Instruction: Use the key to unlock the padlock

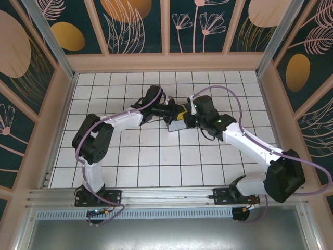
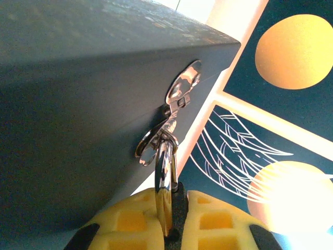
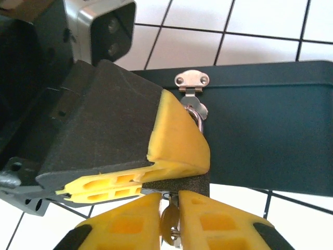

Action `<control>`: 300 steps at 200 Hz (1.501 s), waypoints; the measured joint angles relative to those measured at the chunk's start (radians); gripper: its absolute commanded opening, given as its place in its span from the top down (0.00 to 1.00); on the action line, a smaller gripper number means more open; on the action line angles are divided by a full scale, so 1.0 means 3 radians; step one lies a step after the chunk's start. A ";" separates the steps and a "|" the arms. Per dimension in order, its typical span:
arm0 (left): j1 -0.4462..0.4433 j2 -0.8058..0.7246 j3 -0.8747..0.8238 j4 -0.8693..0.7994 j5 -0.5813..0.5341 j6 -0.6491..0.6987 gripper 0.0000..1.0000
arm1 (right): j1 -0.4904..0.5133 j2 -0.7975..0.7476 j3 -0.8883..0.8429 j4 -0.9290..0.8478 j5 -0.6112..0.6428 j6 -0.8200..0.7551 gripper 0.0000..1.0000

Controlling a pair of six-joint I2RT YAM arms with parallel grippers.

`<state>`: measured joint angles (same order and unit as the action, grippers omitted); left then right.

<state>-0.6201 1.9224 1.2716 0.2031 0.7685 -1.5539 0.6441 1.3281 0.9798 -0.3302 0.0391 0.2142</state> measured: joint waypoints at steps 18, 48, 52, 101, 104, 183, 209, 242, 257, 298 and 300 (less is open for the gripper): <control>0.0010 0.0000 0.0000 -0.0006 0.0009 0.0001 1.00 | 0.0064 0.0036 0.0041 -0.0064 0.0130 -0.0092 0.75; 0.0014 0.0000 0.0003 -0.0011 0.0018 0.0001 1.00 | 0.0111 0.0078 0.0083 -0.0159 0.0285 -0.0205 0.83; 0.0014 0.0000 0.0005 -0.0013 0.0018 0.0001 1.00 | 0.0113 0.0078 0.0088 -0.0164 0.0296 -0.0214 0.83; 0.0014 0.0000 0.0014 -0.0033 -0.0001 0.0001 1.00 | 0.0139 0.0113 0.0116 -0.0169 0.0343 -0.0315 0.99; 0.0014 0.0000 0.0014 -0.0036 -0.0006 0.0001 1.00 | 0.0139 0.0114 0.0117 -0.0168 0.0343 -0.0313 0.99; 0.0009 -0.0004 0.0018 -0.0046 -0.0056 -0.0027 1.00 | -0.0056 -0.0125 -0.0272 0.0367 -0.0075 0.0479 1.00; -0.0003 -0.0013 0.0018 -0.0057 -0.0058 -0.0027 1.00 | -0.0183 -0.0268 -0.0524 0.0707 -0.0357 0.0877 1.00; 0.0000 -0.0015 0.0018 -0.0069 -0.0061 -0.0029 1.00 | -0.0251 -0.0298 -0.0598 0.0843 -0.0525 0.1120 1.00; 0.0000 -0.0015 0.0018 -0.0070 -0.0056 -0.0029 1.00 | -0.0263 -0.0291 -0.0549 0.0782 -0.0549 0.1116 1.00; -0.0009 -0.0015 0.0018 -0.0067 -0.0047 -0.0034 1.00 | -0.0450 -0.0310 -0.0539 0.0724 -0.0921 0.1172 0.97; -0.0009 -0.0015 0.0018 -0.0067 -0.0046 -0.0033 1.00 | -0.0454 -0.0310 -0.0539 0.0718 -0.0926 0.1174 0.93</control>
<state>-0.6228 1.9179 1.2770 0.1829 0.7547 -1.5639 0.5079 1.2350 0.8181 -0.1146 -0.2386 0.5663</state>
